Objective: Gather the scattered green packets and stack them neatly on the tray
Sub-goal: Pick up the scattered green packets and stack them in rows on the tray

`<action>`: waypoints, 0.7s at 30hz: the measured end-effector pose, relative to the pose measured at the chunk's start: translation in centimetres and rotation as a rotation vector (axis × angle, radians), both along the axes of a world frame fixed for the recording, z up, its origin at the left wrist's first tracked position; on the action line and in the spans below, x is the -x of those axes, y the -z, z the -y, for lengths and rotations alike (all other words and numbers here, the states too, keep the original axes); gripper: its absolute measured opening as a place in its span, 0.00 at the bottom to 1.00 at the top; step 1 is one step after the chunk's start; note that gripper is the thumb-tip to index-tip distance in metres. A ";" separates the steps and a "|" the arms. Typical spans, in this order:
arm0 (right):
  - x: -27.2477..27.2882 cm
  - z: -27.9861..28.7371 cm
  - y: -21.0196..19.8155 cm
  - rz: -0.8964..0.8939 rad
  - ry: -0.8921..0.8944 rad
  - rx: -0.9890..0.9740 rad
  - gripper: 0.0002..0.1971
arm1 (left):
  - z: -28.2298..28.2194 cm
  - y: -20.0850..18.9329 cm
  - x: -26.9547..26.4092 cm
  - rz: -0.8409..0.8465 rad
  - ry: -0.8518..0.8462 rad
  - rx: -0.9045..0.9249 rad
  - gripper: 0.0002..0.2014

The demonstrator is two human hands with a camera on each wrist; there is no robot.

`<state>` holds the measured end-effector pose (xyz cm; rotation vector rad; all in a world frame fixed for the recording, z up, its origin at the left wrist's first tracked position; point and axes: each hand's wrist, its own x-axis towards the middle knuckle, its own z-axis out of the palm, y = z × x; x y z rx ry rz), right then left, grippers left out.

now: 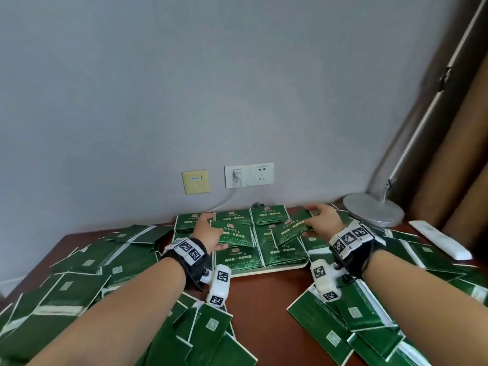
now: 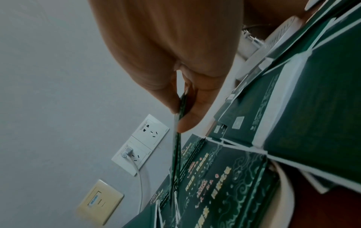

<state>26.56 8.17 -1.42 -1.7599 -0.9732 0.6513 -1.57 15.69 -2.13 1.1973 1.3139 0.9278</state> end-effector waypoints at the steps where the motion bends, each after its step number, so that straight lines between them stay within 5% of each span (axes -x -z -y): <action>1: 0.1 -0.8 0.3 -0.014 -0.014 -0.003 0.21 | -0.5 0.2 0.0 -0.005 -0.006 0.011 0.31; 11: 0.6 -5.3 1.7 -0.060 -0.081 0.097 0.17 | -3.3 1.9 -0.5 -0.177 0.038 -0.012 0.22; 21: 0.4 -5.9 2.4 0.373 -0.142 0.245 0.20 | -3.8 2.7 -0.3 -0.665 0.227 -0.291 0.23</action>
